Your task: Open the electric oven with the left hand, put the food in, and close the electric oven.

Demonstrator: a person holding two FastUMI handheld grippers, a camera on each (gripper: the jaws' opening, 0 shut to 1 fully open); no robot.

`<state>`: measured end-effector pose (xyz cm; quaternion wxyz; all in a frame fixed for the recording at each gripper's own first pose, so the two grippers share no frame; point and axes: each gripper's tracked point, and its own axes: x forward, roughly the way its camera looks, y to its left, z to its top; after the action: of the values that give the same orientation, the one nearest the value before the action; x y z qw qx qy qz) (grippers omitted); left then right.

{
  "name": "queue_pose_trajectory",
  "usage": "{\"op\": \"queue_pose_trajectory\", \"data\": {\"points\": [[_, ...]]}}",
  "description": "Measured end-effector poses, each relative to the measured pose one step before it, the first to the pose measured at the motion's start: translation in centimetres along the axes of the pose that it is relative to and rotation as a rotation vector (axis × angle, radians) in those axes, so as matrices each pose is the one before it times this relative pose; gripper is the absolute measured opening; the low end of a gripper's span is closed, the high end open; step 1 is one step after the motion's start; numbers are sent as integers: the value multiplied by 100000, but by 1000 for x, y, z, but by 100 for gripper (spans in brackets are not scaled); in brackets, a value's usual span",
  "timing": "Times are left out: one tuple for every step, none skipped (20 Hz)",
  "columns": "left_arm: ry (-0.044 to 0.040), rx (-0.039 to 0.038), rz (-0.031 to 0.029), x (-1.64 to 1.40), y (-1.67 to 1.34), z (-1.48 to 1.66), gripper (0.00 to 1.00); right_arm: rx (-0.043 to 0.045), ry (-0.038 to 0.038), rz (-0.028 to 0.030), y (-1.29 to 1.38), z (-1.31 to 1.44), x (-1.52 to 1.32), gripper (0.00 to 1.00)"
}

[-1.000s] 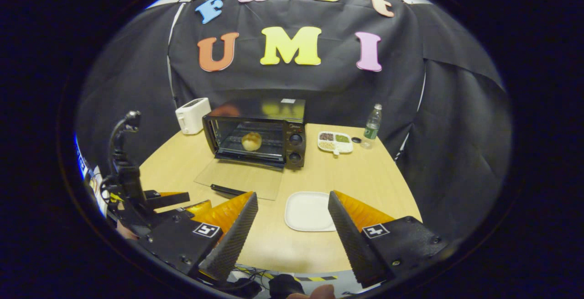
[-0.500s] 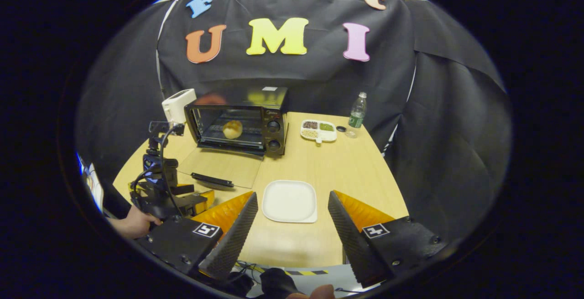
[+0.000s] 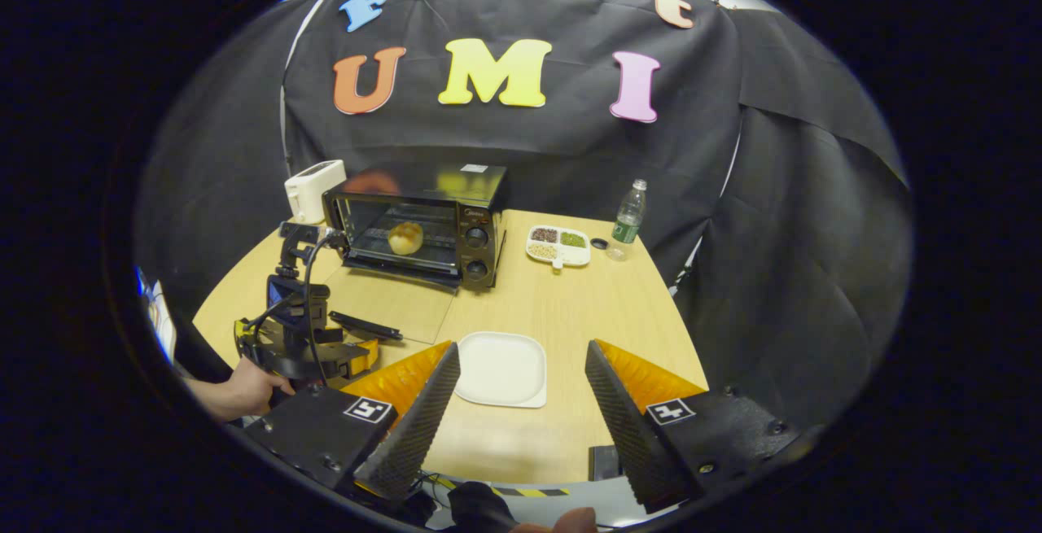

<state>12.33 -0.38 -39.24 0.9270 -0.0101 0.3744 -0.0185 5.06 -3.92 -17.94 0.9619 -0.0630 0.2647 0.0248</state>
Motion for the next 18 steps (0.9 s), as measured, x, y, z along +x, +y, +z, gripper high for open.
{"op": "queue_pose_trajectory", "data": {"points": [[-539, 475, -101, -288, -37, 461, 93, 229, -585, 130, 85, 120, -86, 100], [-1542, -443, 1825, -97, 494, 805, 93, 379, -407, 307, 114, 128, -29, 100], [-92, -1710, -96, -323, 105, 598, 93, 616, -510, 572, 280, 84, 4, 100], [137, -695, -639, -1530, -127, 607, 93, 649, -286, 506, 203, 151, -85, 100], [-2049, 933, -925, -266, -379, 660, 93, 705, -665, 686, 234, 200, -9, 100], [-4261, 1787, -249, -541, -176, 1529, 93, 616, -907, 349, 117, 361, -111, 100], [-1021, 383, 718, -344, 21, 1115, 93, 320, -1146, 219, 54, 381, -116, 100], [-1308, -166, 353, -136, 98, 934, 93, 254, -1309, -67, -88, 446, -208, 100], [-2115, -183, 29, -263, 86, 1181, 93, 463, -1275, -100, -109, 443, -96, 100], [-1935, 143, -12, -271, -99, 1308, 83, 624, -735, -62, -141, 248, -182, 100], [-2547, 645, -122, -101, -15, 1407, 93, 843, -698, -117, -157, 89, -149, 100], [-2198, 751, 433, 57, 172, 1298, 93, 731, -408, -50, -170, 45, -101, 100], [-1527, 530, 412, 258, 120, 1166, 93, 475, -202, -164, -179, 0, -14, 100], [-2459, 275, -50, -32, -129, 1212, 93, 302, -193, -305, -304, -25, -146, 100], [-969, 610, 318, 335, 35, 887, 95, 370, -298, -647, -454, -79, -26, 100], [-1602, 676, 348, 163, -74, 859, 94, 787, -232, -341, -431, -12, 16, 100], [-1396, 588, 130, 203, -71, 918, 95, 849, -86, 9, -311, 47, 84, 100], [-2355, 275, -468, 76, -219, 1113, 95, 671, -504, -161, -365, 279, 53, 100]]}}
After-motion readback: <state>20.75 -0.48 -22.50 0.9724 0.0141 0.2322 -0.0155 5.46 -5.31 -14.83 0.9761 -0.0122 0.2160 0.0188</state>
